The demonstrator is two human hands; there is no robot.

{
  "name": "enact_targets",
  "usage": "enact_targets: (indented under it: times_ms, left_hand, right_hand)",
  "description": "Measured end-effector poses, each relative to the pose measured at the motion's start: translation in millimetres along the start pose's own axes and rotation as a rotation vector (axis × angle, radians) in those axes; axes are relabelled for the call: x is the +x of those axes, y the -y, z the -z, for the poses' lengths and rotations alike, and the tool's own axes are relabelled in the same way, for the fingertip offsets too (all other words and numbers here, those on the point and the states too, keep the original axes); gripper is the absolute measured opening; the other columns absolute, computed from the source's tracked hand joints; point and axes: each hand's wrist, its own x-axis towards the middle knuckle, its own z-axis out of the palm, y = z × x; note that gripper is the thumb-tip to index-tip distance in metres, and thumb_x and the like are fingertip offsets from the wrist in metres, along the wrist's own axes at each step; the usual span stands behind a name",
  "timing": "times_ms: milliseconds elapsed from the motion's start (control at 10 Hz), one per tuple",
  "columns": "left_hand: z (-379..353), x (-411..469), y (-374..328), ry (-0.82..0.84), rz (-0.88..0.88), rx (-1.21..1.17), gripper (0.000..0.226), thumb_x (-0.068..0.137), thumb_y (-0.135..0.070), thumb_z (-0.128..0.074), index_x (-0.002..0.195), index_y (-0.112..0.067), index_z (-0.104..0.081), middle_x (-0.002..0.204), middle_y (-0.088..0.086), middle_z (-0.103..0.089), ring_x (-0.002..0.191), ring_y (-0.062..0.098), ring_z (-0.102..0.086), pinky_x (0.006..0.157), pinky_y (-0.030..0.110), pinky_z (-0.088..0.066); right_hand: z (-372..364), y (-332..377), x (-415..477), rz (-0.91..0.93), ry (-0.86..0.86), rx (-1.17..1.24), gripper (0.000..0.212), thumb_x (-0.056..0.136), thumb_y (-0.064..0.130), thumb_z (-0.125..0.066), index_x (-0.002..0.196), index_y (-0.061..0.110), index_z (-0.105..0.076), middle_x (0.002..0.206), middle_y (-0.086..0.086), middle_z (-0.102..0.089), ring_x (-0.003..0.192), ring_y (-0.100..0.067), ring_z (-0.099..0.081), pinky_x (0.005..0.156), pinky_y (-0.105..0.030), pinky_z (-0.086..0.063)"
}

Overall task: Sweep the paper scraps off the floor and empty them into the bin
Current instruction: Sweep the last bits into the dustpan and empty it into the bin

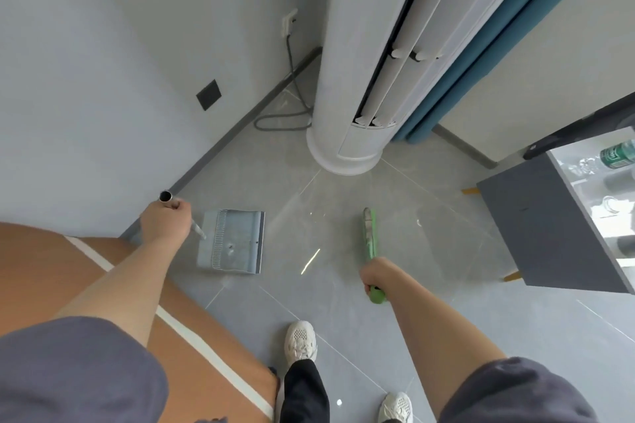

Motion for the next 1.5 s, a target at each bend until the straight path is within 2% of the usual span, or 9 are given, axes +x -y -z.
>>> enact_targets:
  times_ms: [200, 300, 400, 500, 700, 1000, 1300, 1400, 1500]
  left_hand:
    - [25.7, 12.0, 27.9, -0.010, 0.018, 0.026, 0.044, 0.097, -0.018, -0.044, 0.053, -0.009, -0.047, 0.041, 0.001, -0.058, 0.082, 0.034, -0.057, 0.079, 0.040, -0.048]
    - [32.1, 18.8, 36.4, -0.012, -0.042, 0.051, 0.040, 0.097, -0.013, -0.043, 0.058, -0.007, -0.050, 0.070, 0.016, -0.071, 0.086, 0.036, -0.058, 0.080, 0.039, -0.048]
    - [39.9, 33.9, 45.5, 0.038, -0.099, 0.099, 0.039, 0.096, -0.011, -0.042, 0.057, -0.010, -0.051, 0.042, -0.007, -0.061, 0.078, 0.031, -0.052, 0.065, 0.030, -0.044]
    - [46.5, 44.7, 54.0, 0.093, -0.128, 0.111, 0.033, 0.095, -0.012, -0.045, 0.066, -0.012, -0.059, 0.040, -0.035, -0.051, 0.078, 0.024, -0.049, 0.054, 0.017, -0.036]
    - [46.1, 60.4, 72.6, 0.099, -0.084, 0.062, 0.021, 0.094, -0.015, -0.050, 0.088, -0.015, -0.070, 0.088, 0.007, -0.066, 0.078, 0.026, -0.053, 0.071, 0.030, -0.041]
    - [41.8, 72.4, 74.0, 0.131, -0.099, 0.109, 0.019, 0.091, -0.012, -0.044, 0.075, -0.019, -0.051, 0.075, 0.008, -0.050, 0.071, 0.021, -0.041, 0.066, 0.032, -0.035]
    - [49.7, 35.7, 55.7, 0.129, -0.084, 0.078, 0.018, 0.093, -0.015, -0.047, 0.076, -0.015, -0.053, 0.075, 0.009, -0.050, 0.072, 0.022, -0.041, 0.066, 0.033, -0.036]
    - [43.2, 8.1, 32.8, 0.141, -0.071, 0.097, 0.027, 0.093, -0.016, -0.044, 0.070, -0.006, -0.050, 0.067, 0.015, -0.048, 0.067, 0.025, -0.041, 0.056, 0.032, -0.031]
    - [34.1, -35.0, 0.2, 0.180, -0.065, 0.097, 0.032, 0.093, -0.018, -0.042, 0.066, -0.003, -0.049, 0.060, 0.012, -0.051, 0.056, 0.027, -0.044, 0.051, 0.028, -0.029]
  right_hand:
    - [-38.0, 45.7, 0.1, -0.064, 0.025, 0.183, 0.025, 0.097, 0.002, -0.038, 0.085, -0.003, -0.059, 0.087, -0.017, -0.050, 0.088, -0.023, -0.042, 0.074, -0.026, -0.034]
    - [-54.3, 73.0, -5.8, -0.018, 0.053, 0.282, 0.034, 0.098, 0.004, -0.035, 0.065, 0.007, -0.043, 0.071, -0.008, -0.040, 0.073, -0.026, -0.044, 0.065, -0.024, -0.039]
    - [-71.7, 98.9, -8.1, 0.022, 0.123, 0.517, 0.013, 0.098, 0.003, -0.033, 0.093, 0.012, -0.040, 0.092, -0.010, -0.038, 0.058, -0.009, -0.035, 0.032, -0.006, -0.032]
    - [-86.5, 121.9, -7.5, -0.007, 0.190, 0.686, 0.030, 0.097, 0.003, -0.036, 0.071, 0.018, -0.035, 0.075, -0.002, -0.037, 0.057, -0.006, -0.034, 0.026, -0.008, -0.032]
    - [-84.8, 190.5, -22.2, -0.090, 0.349, 1.011, 0.023, 0.095, 0.006, -0.037, 0.073, 0.010, -0.036, 0.072, -0.005, -0.042, 0.058, -0.015, -0.043, 0.038, -0.018, -0.043]
    - [-65.7, 222.1, -39.6, 0.020, 0.519, 1.206, 0.027, 0.092, 0.000, -0.031, 0.069, 0.014, -0.036, 0.042, 0.003, -0.038, 0.025, -0.004, -0.033, 0.027, -0.013, -0.028]
    - [-26.2, 164.2, -59.5, -0.130, 0.405, 0.841, 0.022, 0.095, 0.005, -0.034, 0.074, 0.008, -0.042, 0.036, -0.003, -0.042, 0.025, -0.009, -0.040, 0.025, -0.011, -0.031]
    - [-19.5, 123.6, -79.5, 0.120, 0.135, 0.519, 0.024, 0.089, 0.008, -0.049, 0.067, 0.015, -0.043, 0.064, -0.001, -0.048, 0.053, -0.011, -0.045, 0.031, -0.014, -0.039]
    - [-20.0, 73.6, -97.5, 0.142, 0.032, 0.316, 0.027, 0.086, 0.009, -0.053, 0.064, 0.018, -0.042, 0.069, 0.000, -0.047, 0.059, -0.012, -0.044, 0.056, -0.023, -0.044]
